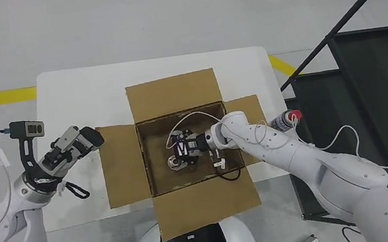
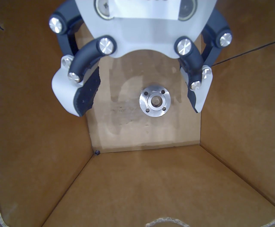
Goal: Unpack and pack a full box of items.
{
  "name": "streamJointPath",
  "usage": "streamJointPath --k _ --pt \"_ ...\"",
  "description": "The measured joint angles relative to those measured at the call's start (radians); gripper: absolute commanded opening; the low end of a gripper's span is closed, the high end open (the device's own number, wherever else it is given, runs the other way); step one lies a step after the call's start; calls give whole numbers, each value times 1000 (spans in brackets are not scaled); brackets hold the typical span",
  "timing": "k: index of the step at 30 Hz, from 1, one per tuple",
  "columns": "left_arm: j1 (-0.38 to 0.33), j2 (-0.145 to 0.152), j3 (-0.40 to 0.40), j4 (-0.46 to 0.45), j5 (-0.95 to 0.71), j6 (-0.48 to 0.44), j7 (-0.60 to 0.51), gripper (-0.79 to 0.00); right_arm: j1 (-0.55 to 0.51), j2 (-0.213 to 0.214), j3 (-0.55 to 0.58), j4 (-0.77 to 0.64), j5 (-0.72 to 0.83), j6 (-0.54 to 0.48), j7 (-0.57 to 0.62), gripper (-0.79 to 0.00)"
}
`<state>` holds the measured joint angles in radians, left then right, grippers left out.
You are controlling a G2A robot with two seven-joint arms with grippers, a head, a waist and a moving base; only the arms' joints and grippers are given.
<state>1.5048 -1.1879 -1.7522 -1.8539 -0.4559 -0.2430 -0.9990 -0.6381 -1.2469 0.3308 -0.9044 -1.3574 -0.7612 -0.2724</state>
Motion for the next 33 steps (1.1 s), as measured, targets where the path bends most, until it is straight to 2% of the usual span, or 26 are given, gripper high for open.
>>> streamJointPath --k 6,9,16,19,33 --pt "1 0 -1 1 0 1 1 0 0 0 0 0 0 0 0 0" --pt "7 2 -20 5 10 17 54 0 0 0 0 0 0 0 0 0" --pt "73 9 -159 19 14 -17 177 0 0 0 0 0 0 0 0 0" --pt "98 11 -193 11 11 -17 188 0 0 0 0 0 0 0 0 0" --pt "98 11 -192 10 11 -17 187 0 0 0 0 0 0 0 0 0"
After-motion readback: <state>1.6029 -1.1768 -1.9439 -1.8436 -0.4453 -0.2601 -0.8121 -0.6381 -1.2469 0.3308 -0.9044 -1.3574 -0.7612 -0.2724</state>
